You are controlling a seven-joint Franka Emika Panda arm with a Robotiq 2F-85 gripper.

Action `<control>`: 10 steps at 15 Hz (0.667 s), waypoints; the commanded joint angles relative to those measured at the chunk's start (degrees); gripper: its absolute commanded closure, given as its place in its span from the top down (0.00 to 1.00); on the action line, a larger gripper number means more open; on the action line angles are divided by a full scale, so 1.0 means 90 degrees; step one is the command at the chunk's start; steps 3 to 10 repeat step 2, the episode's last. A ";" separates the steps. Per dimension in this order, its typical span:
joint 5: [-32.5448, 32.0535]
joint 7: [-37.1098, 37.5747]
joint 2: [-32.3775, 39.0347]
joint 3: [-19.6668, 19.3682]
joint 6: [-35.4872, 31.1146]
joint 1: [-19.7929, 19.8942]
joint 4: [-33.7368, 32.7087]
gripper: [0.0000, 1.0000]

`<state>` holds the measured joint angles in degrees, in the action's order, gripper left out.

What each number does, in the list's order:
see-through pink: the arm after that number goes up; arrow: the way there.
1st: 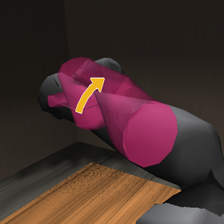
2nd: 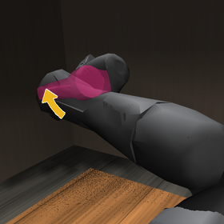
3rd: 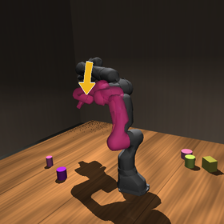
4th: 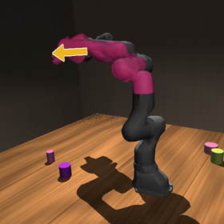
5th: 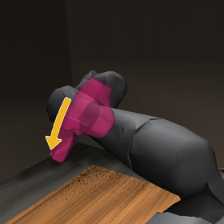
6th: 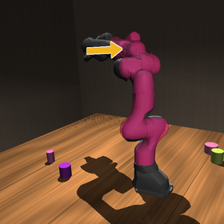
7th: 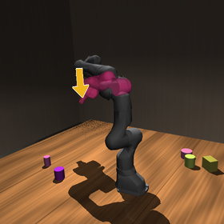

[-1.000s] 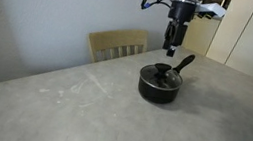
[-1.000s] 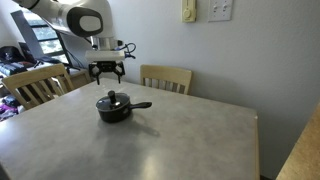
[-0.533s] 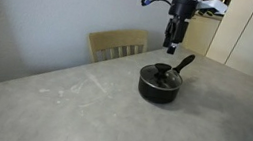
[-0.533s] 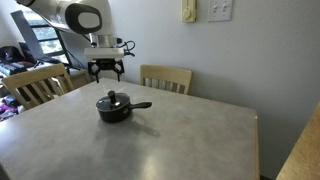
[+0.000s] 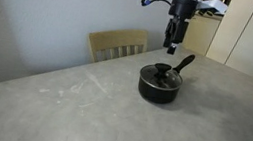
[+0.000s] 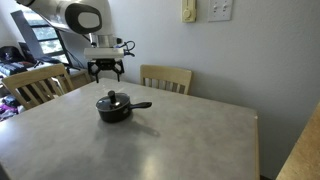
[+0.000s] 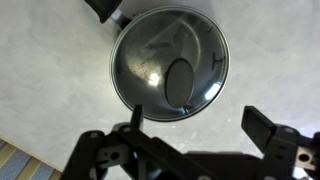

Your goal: Cover the pot

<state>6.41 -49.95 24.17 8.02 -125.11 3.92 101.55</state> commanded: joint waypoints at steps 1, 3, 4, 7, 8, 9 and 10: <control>0.0011 -0.0002 0.0000 -0.0026 0.0019 -0.0025 -0.0014 1.00; 0.0011 -0.0002 0.0000 -0.0026 0.0021 -0.0025 -0.0014 1.00; 0.0011 -0.0002 0.0000 -0.0026 0.0021 -0.0025 -0.0014 1.00; 0.0011 -0.0002 0.0000 -0.0026 0.0021 -0.0025 -0.0014 1.00; 0.0011 -0.0002 0.0000 -0.0026 0.0021 -0.0025 -0.0014 1.00; 0.0011 -0.0002 0.0000 -0.0026 0.0021 -0.0025 -0.0014 1.00; 0.0011 -0.0002 0.0000 -0.0026 0.0021 -0.0025 -0.0014 1.00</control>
